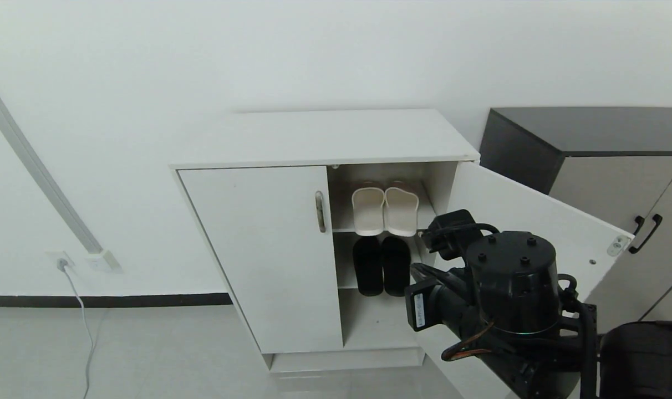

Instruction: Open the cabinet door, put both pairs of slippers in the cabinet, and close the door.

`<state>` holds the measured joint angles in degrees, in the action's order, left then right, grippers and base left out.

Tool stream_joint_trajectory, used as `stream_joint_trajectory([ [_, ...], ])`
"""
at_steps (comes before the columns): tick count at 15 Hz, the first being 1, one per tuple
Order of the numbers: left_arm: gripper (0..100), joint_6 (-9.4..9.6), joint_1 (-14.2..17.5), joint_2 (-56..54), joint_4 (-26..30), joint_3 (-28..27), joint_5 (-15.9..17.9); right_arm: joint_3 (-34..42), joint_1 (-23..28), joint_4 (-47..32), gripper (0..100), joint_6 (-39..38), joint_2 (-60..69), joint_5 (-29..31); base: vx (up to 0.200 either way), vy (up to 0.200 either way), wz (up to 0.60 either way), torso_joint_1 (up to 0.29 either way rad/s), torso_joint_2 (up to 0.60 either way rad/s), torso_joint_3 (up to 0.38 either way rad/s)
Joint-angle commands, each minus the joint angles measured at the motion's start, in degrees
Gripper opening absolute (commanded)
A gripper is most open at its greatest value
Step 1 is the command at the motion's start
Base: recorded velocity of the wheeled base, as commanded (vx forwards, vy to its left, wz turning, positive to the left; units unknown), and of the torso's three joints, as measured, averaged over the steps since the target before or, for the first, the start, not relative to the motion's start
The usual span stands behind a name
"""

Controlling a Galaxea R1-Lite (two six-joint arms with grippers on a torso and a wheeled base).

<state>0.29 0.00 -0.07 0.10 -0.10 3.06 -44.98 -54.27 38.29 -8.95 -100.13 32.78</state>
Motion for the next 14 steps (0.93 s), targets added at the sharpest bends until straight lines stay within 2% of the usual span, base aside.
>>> stream_joint_trajectory([
  [1, 0, -0.03, 0.0, 0.1, 0.0, 0.0, 0.0, 0.0, 0.0, 0.0, 0, 0.0, -0.1, 0.0, 0.0, 0.0, 0.0, 0.178, -0.49, -0.315],
  [14, 0, 0.06, 0.1, 0.1, 0.0, 0.0, 0.0, 0.2, 0.0, 0.0, 0, 0.0, 0.1, 0.0, 0.0, 0.0, 0.0, 0.227, -0.55, -0.319],
])
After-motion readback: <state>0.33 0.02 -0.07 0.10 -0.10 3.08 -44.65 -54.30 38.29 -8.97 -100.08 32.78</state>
